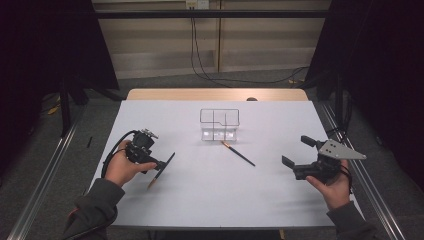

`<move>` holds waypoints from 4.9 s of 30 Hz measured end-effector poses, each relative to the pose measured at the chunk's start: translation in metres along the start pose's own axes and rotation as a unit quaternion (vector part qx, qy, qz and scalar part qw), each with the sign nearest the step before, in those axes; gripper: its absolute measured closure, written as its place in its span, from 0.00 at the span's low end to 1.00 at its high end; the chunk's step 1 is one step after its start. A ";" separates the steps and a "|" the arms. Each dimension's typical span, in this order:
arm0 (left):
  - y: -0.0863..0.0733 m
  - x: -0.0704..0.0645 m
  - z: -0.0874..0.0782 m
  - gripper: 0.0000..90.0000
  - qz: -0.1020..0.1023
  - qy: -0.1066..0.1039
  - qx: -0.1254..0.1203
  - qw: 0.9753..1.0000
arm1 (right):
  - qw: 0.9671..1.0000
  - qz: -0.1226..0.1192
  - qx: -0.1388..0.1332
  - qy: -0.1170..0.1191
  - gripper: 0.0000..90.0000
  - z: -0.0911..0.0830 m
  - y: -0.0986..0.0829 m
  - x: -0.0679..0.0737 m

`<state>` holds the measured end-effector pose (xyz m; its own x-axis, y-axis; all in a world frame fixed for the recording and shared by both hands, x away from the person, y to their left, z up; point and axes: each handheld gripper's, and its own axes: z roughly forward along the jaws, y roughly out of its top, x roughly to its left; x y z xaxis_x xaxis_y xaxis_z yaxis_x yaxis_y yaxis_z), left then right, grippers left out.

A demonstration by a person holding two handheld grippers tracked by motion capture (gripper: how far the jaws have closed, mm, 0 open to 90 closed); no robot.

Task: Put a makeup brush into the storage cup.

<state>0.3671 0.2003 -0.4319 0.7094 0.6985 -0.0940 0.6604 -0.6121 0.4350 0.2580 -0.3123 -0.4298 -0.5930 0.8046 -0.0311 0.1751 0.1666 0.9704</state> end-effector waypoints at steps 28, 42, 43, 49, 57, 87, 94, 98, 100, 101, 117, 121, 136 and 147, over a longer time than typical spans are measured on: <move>-0.014 -0.004 0.009 0.49 -0.037 -0.010 0.062 0.997 | 1.000 0.001 0.001 0.001 0.01 -0.001 0.000 -0.001; -0.015 -0.009 0.007 0.64 -0.030 0.000 0.076 0.997 | 1.000 -0.002 0.003 -0.003 0.01 0.000 -0.001 -0.001; -0.015 -0.010 0.008 0.65 -0.032 0.004 0.076 0.997 | 1.000 -0.002 0.003 -0.003 0.01 0.000 -0.001 -0.001; -0.014 -0.012 0.009 0.73 -0.016 0.027 0.088 0.996 | 1.000 -0.001 0.002 -0.004 0.01 0.000 -0.001 -0.001; -0.012 -0.011 0.010 0.83 -0.021 0.033 0.095 0.995 | 1.000 -0.003 0.003 -0.003 0.01 0.000 -0.001 -0.001; 0.001 -0.012 0.007 0.93 -0.030 -0.002 0.096 0.995 | 1.000 -0.004 0.008 -0.004 0.01 0.000 -0.003 -0.002; 0.010 -0.017 0.005 0.93 -0.019 -0.014 0.094 0.995 | 1.000 -0.003 0.010 -0.004 0.01 -0.001 -0.003 -0.001; 0.013 -0.019 0.002 0.93 -0.014 -0.024 0.088 0.996 | 1.000 -0.006 0.009 0.000 0.01 0.000 -0.003 -0.002; 0.014 -0.020 0.001 0.93 -0.018 -0.024 0.083 0.996 | 1.000 -0.007 0.012 0.001 0.01 0.000 -0.003 -0.001; 0.015 -0.020 0.000 0.93 -0.012 -0.027 0.085 0.996 | 1.000 -0.004 0.014 0.000 0.01 0.000 -0.003 -0.001; 0.022 -0.024 -0.007 0.93 -0.007 -0.053 0.071 0.996 | 0.999 -0.010 0.031 0.022 0.01 0.007 -0.003 0.002; 0.024 -0.026 -0.007 0.93 -0.002 -0.059 0.069 0.996 | 0.999 -0.011 0.034 0.032 0.01 0.010 -0.003 0.003; 0.034 -0.034 -0.006 0.93 0.021 -0.066 0.069 0.995 | 0.998 -0.016 0.041 0.039 0.01 0.014 0.001 0.008; 0.040 -0.040 -0.007 0.93 0.033 -0.079 0.062 0.994 | 0.998 -0.019 0.043 0.046 0.01 0.018 0.001 0.009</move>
<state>0.3640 0.1505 -0.4043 0.7758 0.5943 -0.2121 0.6292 -0.7027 0.3323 0.2670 -0.2941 -0.4335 -0.6697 0.7414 -0.0415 0.2156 0.2476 0.9446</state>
